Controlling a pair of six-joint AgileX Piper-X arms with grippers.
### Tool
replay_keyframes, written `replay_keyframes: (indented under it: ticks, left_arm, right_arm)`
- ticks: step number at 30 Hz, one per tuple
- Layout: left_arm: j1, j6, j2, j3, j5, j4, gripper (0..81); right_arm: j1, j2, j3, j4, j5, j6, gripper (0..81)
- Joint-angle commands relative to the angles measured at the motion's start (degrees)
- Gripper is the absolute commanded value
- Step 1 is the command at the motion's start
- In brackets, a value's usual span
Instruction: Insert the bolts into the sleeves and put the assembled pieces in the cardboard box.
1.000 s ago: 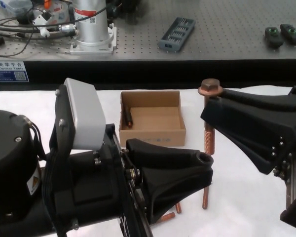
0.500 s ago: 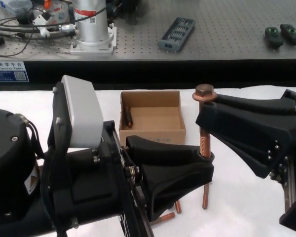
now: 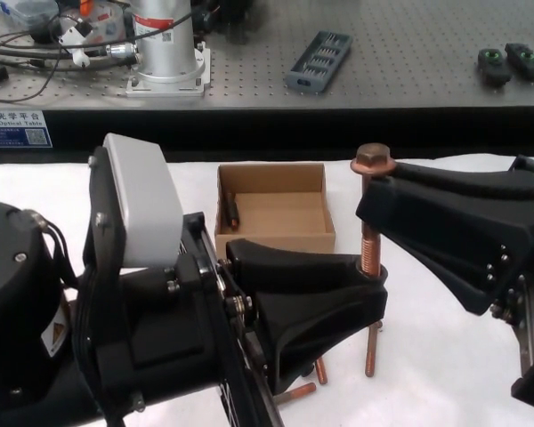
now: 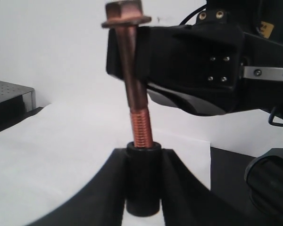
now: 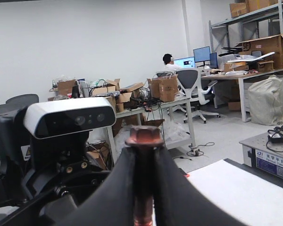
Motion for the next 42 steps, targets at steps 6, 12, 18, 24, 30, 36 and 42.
replay_keyframes:
  ticks: [6,12,18,24,30,36,42]
  left_arm:
    - [0.03,-0.25,-0.52,-0.82,-2.86,-7.64,0.6]
    - [0.03,-0.25,-0.52,-0.82,-2.86,-8.15,0.6]
    - [0.03,-0.25,-0.52,-0.82,-2.86,-8.53,0.6]
    - [0.03,-0.25,-0.52,-0.82,-2.86,-8.53,0.6]
    - [0.03,-0.25,-0.52,-0.82,-2.86,-9.23,0.6]
    - [0.03,-0.25,-0.59,-0.82,-2.86,-12.77,0.6]
    - [0.03,-0.25,-0.59,-0.82,-2.86,-12.77,0.6]
  right_arm:
    - [0.14,0.18,0.00,7.05,-4.80,0.55,3.5]
    - [0.02,0.18,0.00,7.65,-4.98,0.55,16.0]
    - [-0.03,0.18,0.00,9.22,-3.36,0.43,27.4]
    - [-0.37,-0.50,0.00,9.22,-0.94,-2.10,27.4]
    - [-3.09,-3.82,0.00,13.96,0.82,-3.53,27.4]
    - [-6.80,-8.10,0.00,17.78,2.20,-5.99,27.9]
    - [-8.05,-9.00,0.00,17.77,2.09,-5.96,27.9]
